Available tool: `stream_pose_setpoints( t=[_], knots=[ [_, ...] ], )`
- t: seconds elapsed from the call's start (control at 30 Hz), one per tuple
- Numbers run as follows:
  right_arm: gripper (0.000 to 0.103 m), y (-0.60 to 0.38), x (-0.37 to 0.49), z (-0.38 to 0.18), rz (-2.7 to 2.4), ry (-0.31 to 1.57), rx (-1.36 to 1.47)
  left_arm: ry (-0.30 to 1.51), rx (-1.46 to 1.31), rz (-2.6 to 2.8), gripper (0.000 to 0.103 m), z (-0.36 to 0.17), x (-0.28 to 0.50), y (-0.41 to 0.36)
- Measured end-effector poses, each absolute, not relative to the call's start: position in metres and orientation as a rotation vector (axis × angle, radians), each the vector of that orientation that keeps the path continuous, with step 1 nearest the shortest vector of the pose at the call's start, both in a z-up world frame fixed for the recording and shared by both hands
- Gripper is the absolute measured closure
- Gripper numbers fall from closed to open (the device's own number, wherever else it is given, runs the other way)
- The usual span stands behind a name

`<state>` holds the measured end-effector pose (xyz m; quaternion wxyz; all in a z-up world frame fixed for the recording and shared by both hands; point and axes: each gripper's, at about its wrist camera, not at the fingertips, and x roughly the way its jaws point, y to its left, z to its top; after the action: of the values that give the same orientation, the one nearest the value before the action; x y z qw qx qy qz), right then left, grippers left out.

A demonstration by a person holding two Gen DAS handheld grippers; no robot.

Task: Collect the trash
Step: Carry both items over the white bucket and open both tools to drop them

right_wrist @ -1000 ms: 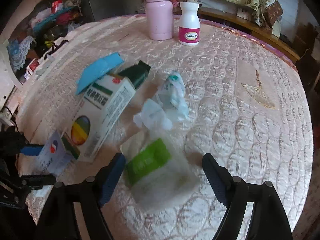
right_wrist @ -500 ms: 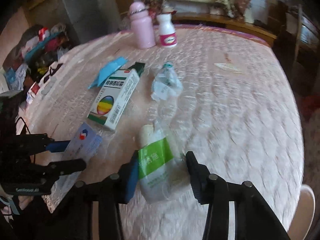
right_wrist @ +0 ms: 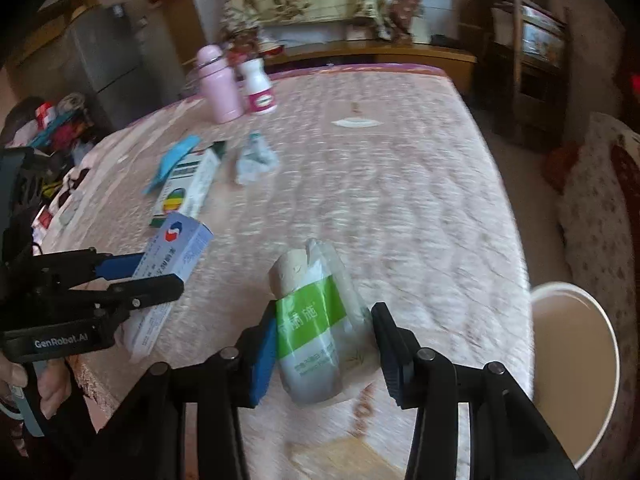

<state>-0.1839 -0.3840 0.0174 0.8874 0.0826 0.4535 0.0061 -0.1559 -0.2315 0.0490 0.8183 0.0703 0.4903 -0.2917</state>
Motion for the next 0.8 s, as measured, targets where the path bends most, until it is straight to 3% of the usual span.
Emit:
stream_pose_setpoints(
  t=[0.8],
  knots=[
    [0.055, -0.504, -0.259, 0.03, -0.342, 0.898, 0.256, 0.95, 0.265, -0.874, 0.052, 0.082, -0.185, -0.377]
  ],
)
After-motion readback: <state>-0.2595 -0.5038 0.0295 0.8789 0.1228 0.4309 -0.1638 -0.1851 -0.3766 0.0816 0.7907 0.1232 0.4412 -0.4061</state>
